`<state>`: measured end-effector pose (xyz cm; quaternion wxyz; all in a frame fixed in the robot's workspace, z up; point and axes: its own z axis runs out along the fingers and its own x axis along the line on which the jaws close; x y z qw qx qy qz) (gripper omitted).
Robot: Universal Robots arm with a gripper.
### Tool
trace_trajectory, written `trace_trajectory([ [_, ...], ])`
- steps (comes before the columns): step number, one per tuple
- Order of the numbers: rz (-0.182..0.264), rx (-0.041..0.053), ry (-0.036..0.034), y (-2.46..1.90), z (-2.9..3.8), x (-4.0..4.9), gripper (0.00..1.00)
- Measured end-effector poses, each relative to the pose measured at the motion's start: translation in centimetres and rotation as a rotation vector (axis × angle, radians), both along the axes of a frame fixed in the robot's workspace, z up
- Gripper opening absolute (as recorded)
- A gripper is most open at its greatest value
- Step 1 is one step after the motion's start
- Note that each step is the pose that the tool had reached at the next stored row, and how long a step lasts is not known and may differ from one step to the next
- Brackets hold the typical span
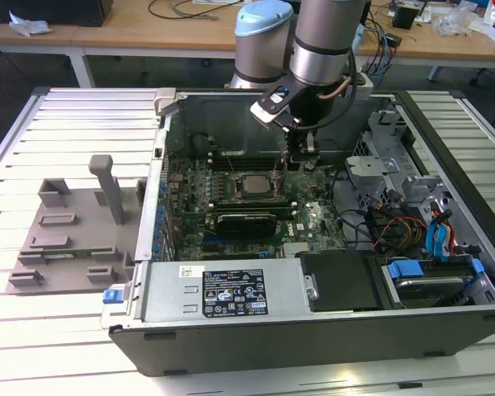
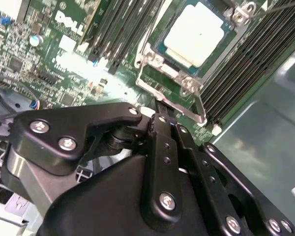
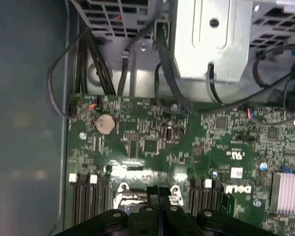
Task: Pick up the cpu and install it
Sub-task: 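Close the cpu cover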
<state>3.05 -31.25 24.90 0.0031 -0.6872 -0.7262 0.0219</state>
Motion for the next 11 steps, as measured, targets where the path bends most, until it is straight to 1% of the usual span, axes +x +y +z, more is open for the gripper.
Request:
trace_trajectory([
  [11,0.0,-0.0003,-0.0001,0.0,-0.15,-1.91,0.11],
])
